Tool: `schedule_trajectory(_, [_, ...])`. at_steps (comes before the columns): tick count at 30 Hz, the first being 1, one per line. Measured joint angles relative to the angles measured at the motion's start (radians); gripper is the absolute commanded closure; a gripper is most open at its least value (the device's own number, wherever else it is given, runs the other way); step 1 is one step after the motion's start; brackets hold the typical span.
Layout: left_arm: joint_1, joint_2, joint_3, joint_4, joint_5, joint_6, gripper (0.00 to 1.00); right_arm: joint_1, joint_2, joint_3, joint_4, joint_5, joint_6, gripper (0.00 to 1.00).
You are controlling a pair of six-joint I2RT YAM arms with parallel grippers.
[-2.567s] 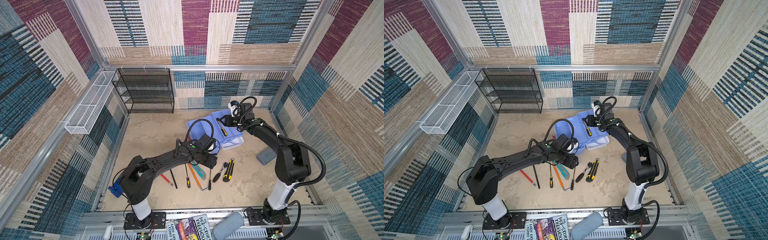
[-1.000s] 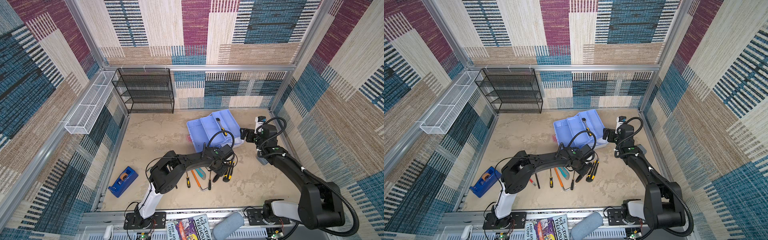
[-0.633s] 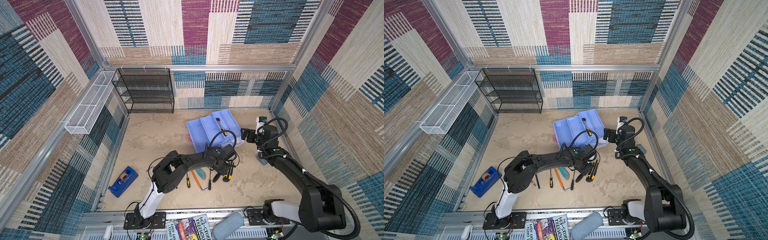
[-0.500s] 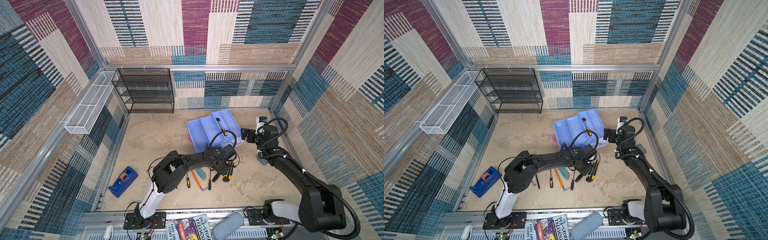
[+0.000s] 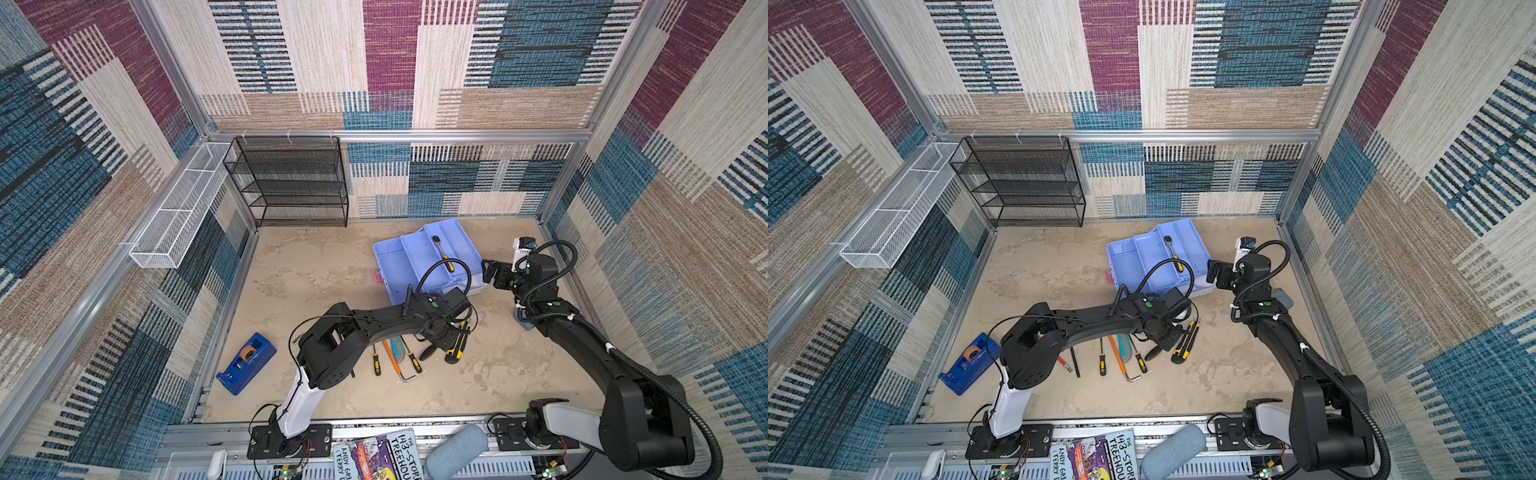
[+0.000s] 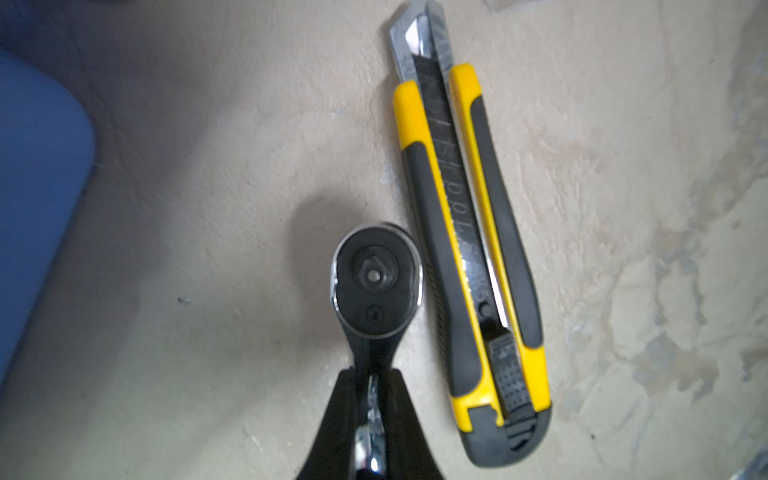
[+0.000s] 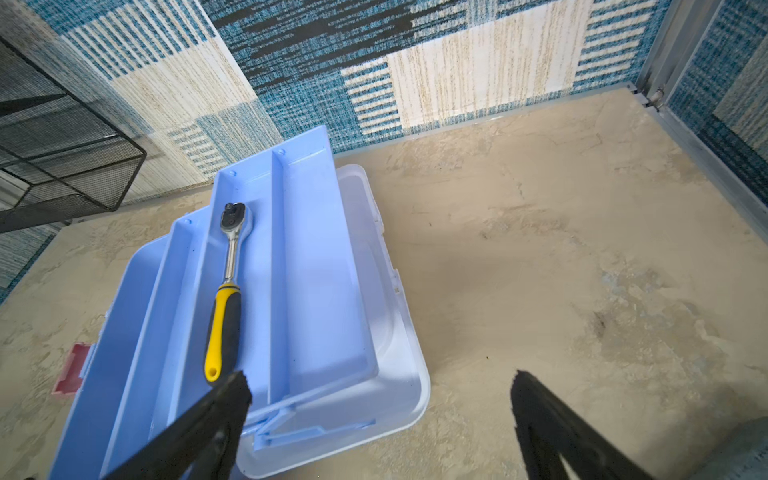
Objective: Pack the tool kit
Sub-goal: 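Grasp the second silver ratchet with the left gripper while the right gripper withdraws, then lift the red-handled ratchet toward the right gripper while the right gripper grasps it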
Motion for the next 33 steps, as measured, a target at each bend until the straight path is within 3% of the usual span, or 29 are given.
schedule_trajectory(11, [0.035,-0.136,-0.058,0.073,0.01,-0.072,1.0,0.0,-0.065,-0.063,0.009,-0.114,0.0,0.0])
schedule_trajectory(22, [0.151,-0.314,-0.211,0.36,0.084,-0.199,1.0,0.0,-0.106,-0.114,0.082,-0.259,0.045,0.07])
schedule_trajectory(33, [0.213,-0.322,-0.206,0.6,0.134,-0.327,1.0,0.012,-0.136,-0.159,0.143,-0.413,0.104,0.11])
